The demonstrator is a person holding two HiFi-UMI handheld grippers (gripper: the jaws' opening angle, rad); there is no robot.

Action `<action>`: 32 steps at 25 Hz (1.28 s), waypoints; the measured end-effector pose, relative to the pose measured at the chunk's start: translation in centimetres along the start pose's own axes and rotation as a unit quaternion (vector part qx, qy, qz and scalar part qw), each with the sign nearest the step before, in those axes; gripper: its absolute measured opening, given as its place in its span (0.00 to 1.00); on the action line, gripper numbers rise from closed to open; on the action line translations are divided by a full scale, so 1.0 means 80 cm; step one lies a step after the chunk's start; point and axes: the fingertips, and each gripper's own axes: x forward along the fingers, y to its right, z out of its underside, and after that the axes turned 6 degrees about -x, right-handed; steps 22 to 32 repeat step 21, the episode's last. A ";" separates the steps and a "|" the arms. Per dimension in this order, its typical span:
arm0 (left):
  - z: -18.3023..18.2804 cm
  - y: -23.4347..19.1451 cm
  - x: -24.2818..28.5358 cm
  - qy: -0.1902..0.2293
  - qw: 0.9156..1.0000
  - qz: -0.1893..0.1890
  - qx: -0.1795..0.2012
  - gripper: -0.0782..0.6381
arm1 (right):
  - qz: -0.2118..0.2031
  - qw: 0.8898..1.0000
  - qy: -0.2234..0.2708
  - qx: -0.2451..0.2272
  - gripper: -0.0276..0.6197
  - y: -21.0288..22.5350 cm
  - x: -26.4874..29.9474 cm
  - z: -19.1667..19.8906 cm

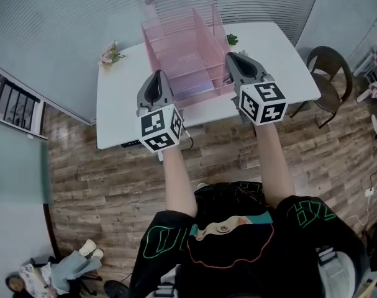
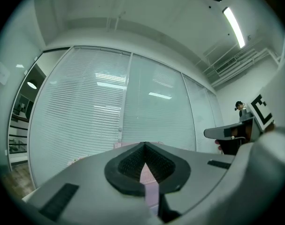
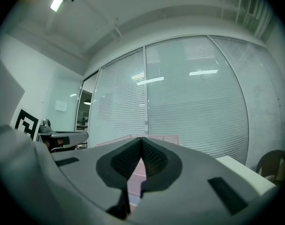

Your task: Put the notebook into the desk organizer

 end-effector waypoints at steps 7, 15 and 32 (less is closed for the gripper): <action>-0.006 0.007 -0.007 0.013 1.000 0.016 0.003 0.10 | -0.010 1.000 0.004 -0.005 0.05 -0.008 0.002 -0.003; -0.003 0.010 -0.003 0.015 1.000 0.019 0.002 0.10 | -0.023 1.000 0.009 -0.011 0.05 -0.013 0.005 -0.002; 0.001 0.009 -0.005 0.014 1.000 0.018 0.000 0.10 | -0.033 0.999 0.016 -0.028 0.05 -0.021 0.003 -0.006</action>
